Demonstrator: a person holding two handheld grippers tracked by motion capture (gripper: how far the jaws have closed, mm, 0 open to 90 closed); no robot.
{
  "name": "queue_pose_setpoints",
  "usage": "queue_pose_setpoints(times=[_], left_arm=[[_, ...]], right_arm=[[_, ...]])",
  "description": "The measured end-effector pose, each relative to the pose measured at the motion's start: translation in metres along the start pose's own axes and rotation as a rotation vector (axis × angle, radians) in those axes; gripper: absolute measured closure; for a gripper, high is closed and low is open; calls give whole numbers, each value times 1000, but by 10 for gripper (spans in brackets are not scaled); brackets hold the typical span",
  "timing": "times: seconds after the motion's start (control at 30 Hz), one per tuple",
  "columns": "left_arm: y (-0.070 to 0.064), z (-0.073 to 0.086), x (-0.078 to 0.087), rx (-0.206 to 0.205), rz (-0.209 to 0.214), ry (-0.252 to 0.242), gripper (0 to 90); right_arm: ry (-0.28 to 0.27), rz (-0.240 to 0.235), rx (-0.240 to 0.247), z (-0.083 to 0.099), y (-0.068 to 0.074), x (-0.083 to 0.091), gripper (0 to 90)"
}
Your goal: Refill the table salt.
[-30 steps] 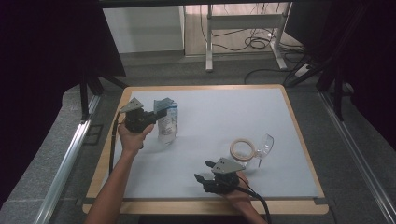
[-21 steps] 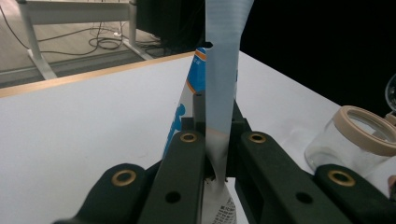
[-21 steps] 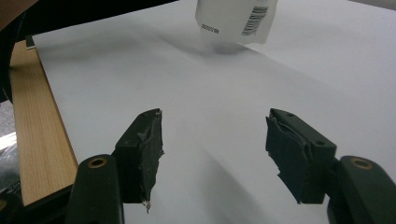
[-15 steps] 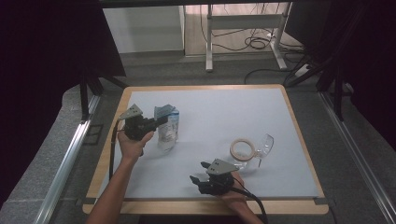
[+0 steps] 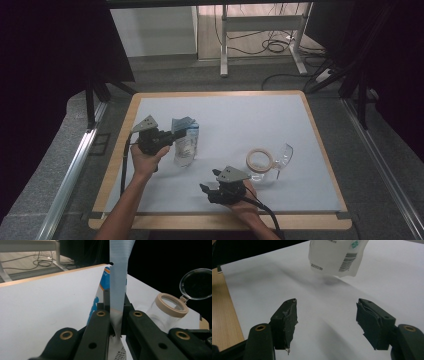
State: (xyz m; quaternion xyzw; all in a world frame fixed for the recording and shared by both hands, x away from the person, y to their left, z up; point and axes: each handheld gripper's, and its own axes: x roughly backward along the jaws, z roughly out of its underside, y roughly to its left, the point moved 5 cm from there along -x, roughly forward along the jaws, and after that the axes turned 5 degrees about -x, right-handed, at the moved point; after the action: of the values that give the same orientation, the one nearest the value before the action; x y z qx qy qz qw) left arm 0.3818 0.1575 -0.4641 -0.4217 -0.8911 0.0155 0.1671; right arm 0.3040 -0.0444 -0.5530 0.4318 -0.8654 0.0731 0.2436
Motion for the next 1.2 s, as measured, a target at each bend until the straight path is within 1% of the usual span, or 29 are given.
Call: queue_pose_setpoints(times=[0.13, 0.33, 0.43, 0.5, 0.63, 0.7, 0.77, 0.83, 0.9, 1.13, 1.2], left_arm=[[-5, -1, -3, -1, 11, 8, 900], [-15, -7, -2, -11, 26, 1, 899], [-21, -12, 0, -9, 40, -10, 899], [-26, -15, 2, -16, 48, -16, 899], [-35, -17, 4, -21, 67, -19, 899], [-38, -18, 4, -20, 71, -18, 899], [-40, -18, 3, -17, 80, -17, 899], [-43, -19, 2, -21, 80, -14, 899], [-45, -19, 2, -22, 83, -14, 899], [-54, -24, 1, -33, 100, -13, 899], [-57, -26, 2, -35, 108, -16, 899]], right_arm=[[-5, 14, -9, -2, -3, -1, 330], [-5, 27, -5, -4, -4, -5, 320], [-2, 44, -7, -4, -6, -8, 314], [2, 52, -8, -5, -7, -9, 313], [3, 76, 2, -8, -8, -14, 309], [4, 82, 1, -9, -9, -17, 308], [15, 97, -8, -10, -10, -19, 308], [22, 112, -7, -10, -11, -21, 308], [26, 127, 3, -11, -11, -22, 305], [42, 148, 14, -12, -13, -30, 301], [49, 160, 27, -13, -13, -31, 294]])
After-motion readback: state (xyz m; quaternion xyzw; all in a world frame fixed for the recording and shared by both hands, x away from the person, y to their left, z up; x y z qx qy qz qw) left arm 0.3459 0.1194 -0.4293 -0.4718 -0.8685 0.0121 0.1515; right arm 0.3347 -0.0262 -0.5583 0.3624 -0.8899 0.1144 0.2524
